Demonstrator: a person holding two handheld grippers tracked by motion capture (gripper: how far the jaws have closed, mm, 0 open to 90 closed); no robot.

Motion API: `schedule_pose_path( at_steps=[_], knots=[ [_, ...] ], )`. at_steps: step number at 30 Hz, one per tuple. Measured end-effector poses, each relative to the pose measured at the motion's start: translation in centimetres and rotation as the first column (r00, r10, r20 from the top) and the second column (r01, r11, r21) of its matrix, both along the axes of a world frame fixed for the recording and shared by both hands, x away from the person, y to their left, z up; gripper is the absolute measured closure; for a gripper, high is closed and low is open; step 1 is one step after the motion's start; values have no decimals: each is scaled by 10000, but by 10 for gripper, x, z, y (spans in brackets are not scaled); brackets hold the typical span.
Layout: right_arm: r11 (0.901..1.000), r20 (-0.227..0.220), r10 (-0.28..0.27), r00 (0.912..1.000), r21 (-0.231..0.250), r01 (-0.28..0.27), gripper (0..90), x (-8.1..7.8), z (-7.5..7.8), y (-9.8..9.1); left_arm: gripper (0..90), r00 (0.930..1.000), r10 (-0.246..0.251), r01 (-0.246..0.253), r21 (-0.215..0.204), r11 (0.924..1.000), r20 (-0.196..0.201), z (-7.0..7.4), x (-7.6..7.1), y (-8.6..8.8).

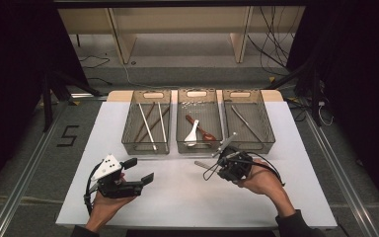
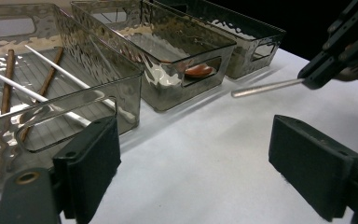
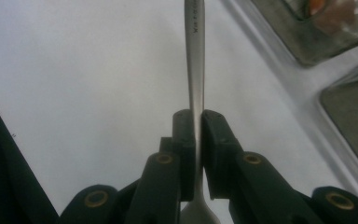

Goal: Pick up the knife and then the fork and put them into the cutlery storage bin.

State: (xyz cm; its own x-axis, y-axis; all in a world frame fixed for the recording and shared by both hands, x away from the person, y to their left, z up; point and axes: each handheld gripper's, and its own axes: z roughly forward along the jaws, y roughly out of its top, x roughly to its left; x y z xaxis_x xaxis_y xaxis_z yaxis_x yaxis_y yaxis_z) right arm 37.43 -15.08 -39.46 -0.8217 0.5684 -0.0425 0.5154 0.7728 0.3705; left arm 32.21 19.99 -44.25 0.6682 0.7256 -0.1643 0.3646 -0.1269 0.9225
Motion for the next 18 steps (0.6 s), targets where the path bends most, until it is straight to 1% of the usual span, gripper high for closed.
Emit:
schedule_pose_path(
  at_steps=[5,9,10,12,16,18],
  knots=[
    [9992,322,-310,9990,278,301,847,4,15,-13,160,10000,19,-19,7,10000,-10,0,0,0],
    [9966,671,-691,9954,506,657,847,10,30,-24,160,10000,43,-43,-11,10000,-42,0,0,0],
    [9959,702,-774,9945,518,739,847,13,34,-26,161,10000,42,-42,-7,10000,-39,0,0,0],
    [9943,911,-931,9915,603,878,847,18,42,-31,160,10000,48,-48,-25,10000,-30,0,0,0],
    [9905,1121,-1293,9852,620,1229,847,31,53,-40,160,10000,28,-28,-6,10000,-24,0,0,1],
    [9861,1220,-1606,9794,631,1538,847,40,58,-46,160,10000,43,-43,-16,10000,-23,0,0,1]
  ],
)
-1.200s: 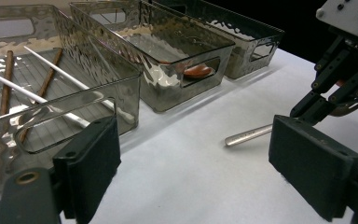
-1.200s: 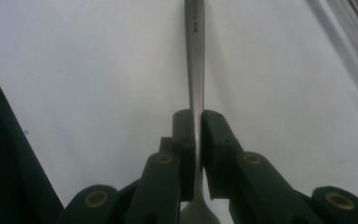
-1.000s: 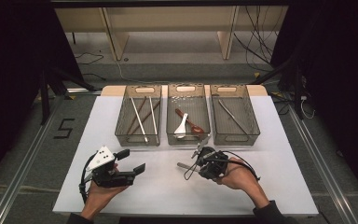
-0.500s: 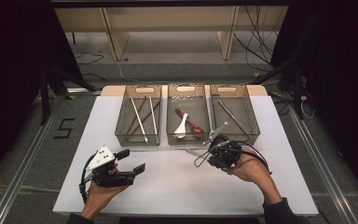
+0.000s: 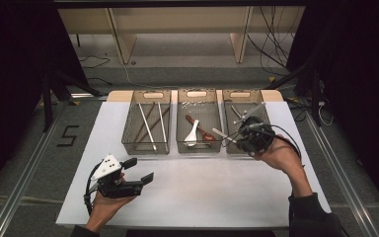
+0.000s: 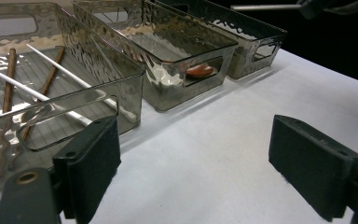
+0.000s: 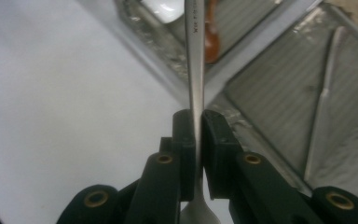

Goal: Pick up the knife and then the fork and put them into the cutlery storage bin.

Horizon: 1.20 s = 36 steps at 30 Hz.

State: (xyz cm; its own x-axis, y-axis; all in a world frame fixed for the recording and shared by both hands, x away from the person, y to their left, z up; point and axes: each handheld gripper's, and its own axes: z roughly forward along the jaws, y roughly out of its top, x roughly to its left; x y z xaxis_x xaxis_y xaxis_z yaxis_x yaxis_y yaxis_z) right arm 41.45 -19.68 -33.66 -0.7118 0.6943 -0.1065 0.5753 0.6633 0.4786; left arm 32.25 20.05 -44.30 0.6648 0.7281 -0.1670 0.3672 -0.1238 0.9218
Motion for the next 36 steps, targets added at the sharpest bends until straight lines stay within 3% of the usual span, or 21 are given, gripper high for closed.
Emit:
schedule_pose_path(
  at_steps=[9,14,29,36],
  knots=[
    [9902,-110,-1399,9901,-68,1398,847,46,5,-27,160,10000,15,-15,-69,10000,-16,0,0,0],
    [9833,-332,-1821,9827,-71,1820,847,67,0,-33,160,10000,9,-9,-31,10000,-5,0,0,1],
    [9671,-586,-2544,9653,-68,2544,847,101,-15,-38,160,10000,10,-10,-94,10000,20,0,0,1],
    [9559,-719,-2938,9531,-223,2930,847,114,-26,-39,160,10000,10,-10,-104,9999,35,1,0,1]
  ],
)
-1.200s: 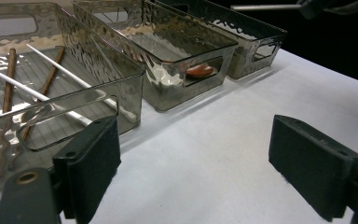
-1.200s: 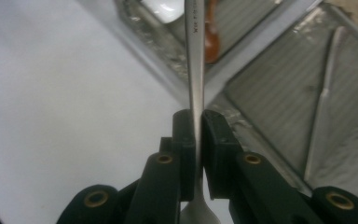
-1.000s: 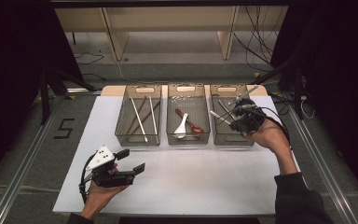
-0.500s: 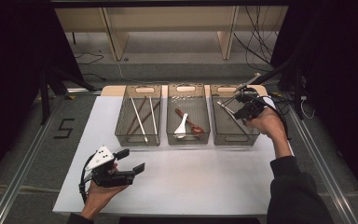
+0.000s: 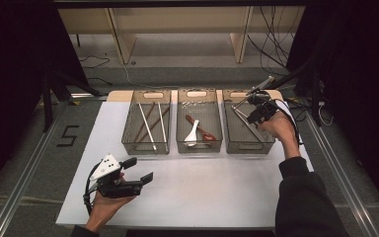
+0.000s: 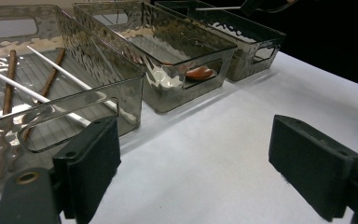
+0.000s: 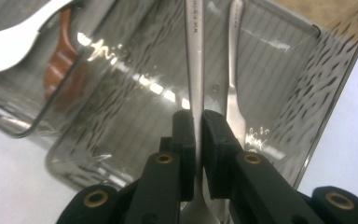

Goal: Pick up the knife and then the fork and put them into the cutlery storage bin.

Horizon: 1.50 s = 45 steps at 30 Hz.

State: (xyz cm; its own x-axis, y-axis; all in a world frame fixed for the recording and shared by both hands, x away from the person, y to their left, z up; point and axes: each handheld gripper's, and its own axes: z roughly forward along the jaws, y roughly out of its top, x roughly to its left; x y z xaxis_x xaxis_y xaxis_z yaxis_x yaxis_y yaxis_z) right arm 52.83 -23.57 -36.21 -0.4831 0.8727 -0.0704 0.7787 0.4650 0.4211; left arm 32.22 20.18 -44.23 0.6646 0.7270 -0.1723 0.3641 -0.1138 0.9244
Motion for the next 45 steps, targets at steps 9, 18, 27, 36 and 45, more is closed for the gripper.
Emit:
schedule_pose_path(
  at_steps=[9,18,27,36,45],
  knots=[
    [9999,-104,-16,9999,-102,15,846,7,-7,6,160,10000,-5,5,-8,10000,5,0,0,0],
    [9999,-155,-93,9998,-117,91,846,14,-13,9,160,10000,-9,9,-10,10000,3,0,0,0],
    [9995,-75,-318,9995,-2,318,846,19,-14,9,160,10000,-10,10,-20,10000,13,0,0,0],
    [9991,102,-411,9991,43,411,846,23,-16,11,160,10000,-22,22,-1,10000,15,0,0,0],
    [9988,0,-486,9988,-25,486,845,27,-21,16,160,10000,-17,17,-24,10000,18,0,0,1]
  ],
)
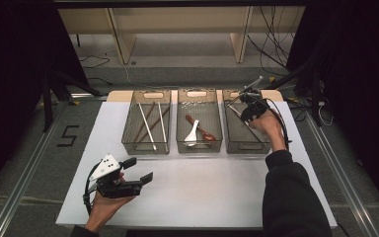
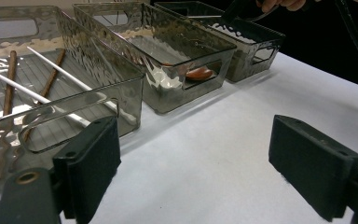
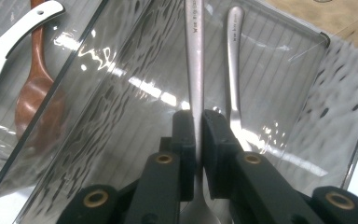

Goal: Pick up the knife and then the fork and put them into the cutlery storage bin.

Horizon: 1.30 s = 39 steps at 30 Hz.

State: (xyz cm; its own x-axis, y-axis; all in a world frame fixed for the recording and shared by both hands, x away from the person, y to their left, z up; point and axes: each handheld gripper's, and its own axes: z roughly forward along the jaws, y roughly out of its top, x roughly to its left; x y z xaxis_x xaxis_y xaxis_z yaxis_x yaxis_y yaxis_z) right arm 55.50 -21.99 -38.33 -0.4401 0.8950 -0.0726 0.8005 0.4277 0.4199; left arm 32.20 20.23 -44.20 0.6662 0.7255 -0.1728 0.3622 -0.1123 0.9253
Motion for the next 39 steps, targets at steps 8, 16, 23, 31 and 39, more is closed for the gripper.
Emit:
schedule_pose_path(
  at_steps=[8,16,23,31,39],
  knots=[
    [10000,21,18,10000,-64,-17,843,2,-4,3,160,10000,-8,8,12,10000,-12,0,0,0],
    [9991,46,-122,9999,399,120,524,6,-5,3,160,10000,-6,6,-2,10000,-21,0,0,0],
    [9977,486,-5,9988,683,-28,434,-1,4,0,160,10000,-8,8,12,10000,-22,0,0,0],
    [9927,755,304,9967,1140,-389,341,-14,13,3,160,10000,-3,3,11,10000,-20,0,0,0],
    [9835,1058,573,9927,1649,-744,314,-35,17,5,160,10000,5,-5,21,10000,-25,0,0,0]
  ],
)
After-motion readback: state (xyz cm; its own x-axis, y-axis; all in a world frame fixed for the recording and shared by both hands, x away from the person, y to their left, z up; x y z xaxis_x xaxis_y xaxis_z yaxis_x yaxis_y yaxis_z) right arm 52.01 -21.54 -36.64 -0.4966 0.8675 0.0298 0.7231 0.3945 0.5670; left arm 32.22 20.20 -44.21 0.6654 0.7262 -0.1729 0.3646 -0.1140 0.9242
